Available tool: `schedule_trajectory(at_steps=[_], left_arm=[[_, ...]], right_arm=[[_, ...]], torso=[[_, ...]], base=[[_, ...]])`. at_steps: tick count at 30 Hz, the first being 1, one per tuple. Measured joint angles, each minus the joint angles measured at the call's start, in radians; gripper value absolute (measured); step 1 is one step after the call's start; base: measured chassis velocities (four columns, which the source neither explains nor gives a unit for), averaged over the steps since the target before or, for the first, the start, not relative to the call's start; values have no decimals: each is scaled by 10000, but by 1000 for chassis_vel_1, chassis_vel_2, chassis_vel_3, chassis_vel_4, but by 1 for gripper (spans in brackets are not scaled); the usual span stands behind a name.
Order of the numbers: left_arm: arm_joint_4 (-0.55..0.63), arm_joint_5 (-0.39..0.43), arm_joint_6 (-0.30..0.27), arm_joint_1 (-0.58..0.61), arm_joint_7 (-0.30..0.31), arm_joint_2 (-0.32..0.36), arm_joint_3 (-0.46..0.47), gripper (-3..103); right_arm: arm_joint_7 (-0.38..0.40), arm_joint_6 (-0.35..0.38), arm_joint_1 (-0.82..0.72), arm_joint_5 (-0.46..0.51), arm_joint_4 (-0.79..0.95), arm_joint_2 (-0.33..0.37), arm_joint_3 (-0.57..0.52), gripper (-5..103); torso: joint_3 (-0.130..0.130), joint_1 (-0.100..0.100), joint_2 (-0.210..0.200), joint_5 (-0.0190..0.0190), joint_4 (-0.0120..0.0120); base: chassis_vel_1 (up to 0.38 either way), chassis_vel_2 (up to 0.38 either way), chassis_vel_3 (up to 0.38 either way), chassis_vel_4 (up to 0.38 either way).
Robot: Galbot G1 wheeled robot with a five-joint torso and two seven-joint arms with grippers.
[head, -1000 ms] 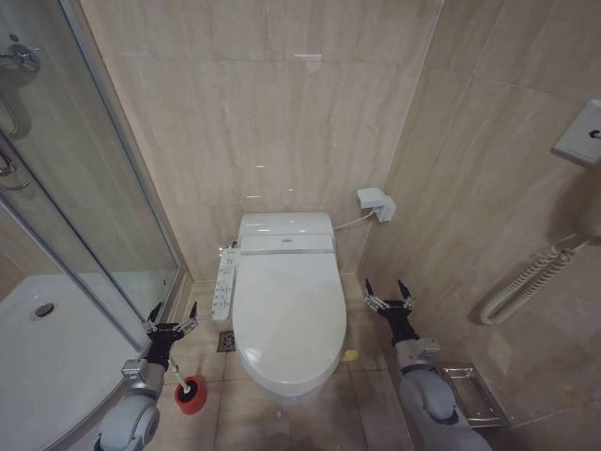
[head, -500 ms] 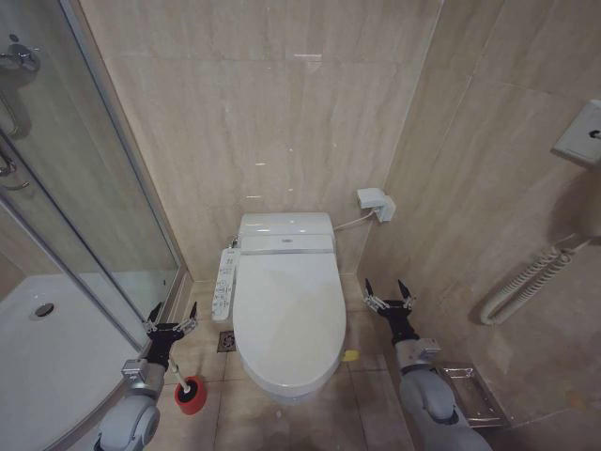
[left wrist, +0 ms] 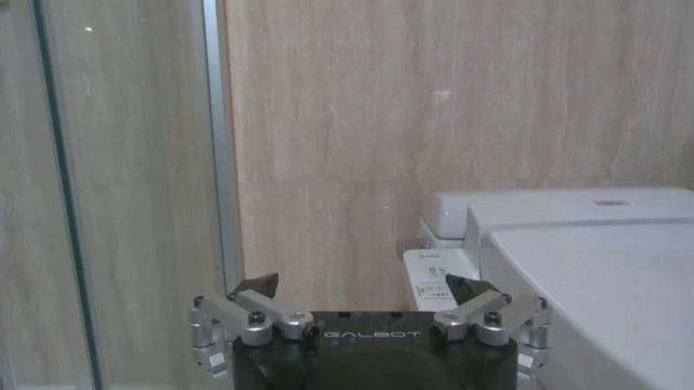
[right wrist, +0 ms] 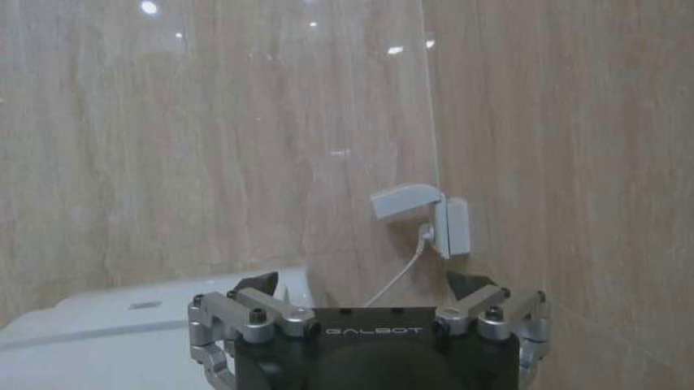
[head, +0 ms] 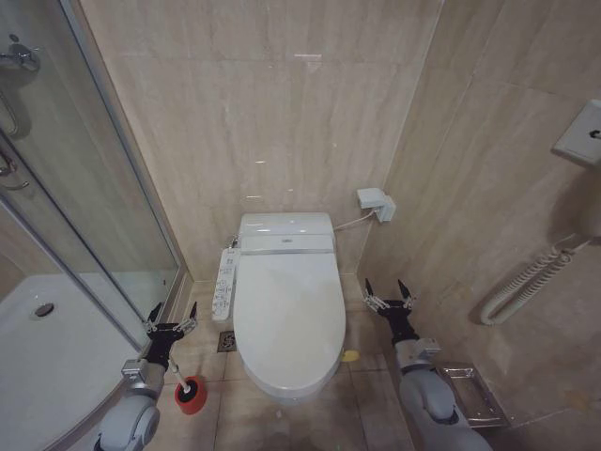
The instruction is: Open the toilet lid, clean the toilet bowl with a toilet brush, close the toilet lid, and flush.
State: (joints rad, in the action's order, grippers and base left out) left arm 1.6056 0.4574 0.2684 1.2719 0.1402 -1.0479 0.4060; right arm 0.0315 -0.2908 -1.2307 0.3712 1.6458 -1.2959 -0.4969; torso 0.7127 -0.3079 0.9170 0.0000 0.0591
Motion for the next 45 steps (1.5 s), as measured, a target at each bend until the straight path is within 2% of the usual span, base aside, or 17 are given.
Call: schedule_trajectory(at_steps=[45], left_arm=[[0,0,0,0,0,0,0,100]], right_arm=[[0,0,0,0,0,0,0,100]], torso=[[0,0,0,0,0]], base=[[0,0,0,0]])
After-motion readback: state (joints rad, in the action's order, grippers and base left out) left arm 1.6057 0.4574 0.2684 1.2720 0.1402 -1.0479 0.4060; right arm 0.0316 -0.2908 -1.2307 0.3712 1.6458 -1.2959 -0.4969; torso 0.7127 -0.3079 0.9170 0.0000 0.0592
